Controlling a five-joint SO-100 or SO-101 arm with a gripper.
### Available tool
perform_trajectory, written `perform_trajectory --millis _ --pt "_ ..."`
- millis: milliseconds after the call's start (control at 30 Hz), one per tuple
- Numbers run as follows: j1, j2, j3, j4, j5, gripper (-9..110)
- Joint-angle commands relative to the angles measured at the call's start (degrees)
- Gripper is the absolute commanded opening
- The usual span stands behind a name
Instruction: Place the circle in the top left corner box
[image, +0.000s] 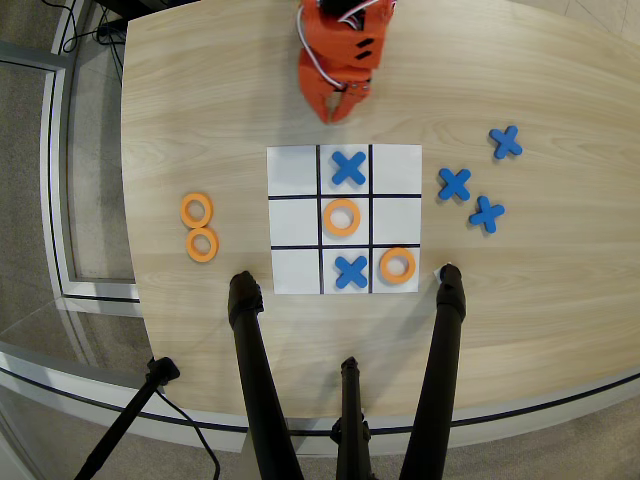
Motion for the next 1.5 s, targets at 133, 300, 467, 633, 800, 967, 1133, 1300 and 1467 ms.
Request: perform_trajectory --millis 133,300,467,633,800,967,1133,1300,1467 --pt "46.2 2.0 3.2 0.6 0.1 0" --pt "74.4 2.0 3.2 0.7 0.1 0" --pt "85.4 2.0 3.2 0.7 0.1 0" --pt "82.8 2.0 3.2 0.7 0.1 0" --pt "82.2 1.8 3.2 0.8 0.1 0" --pt "82.2 1.8 3.2 0.8 0.1 0" --pt "82.2 1.8 3.2 0.8 0.1 0" --pt "82.2 1.8 3.2 0.8 0.1 0" --pt "82.2 1.8 3.2 0.8 0.1 0"
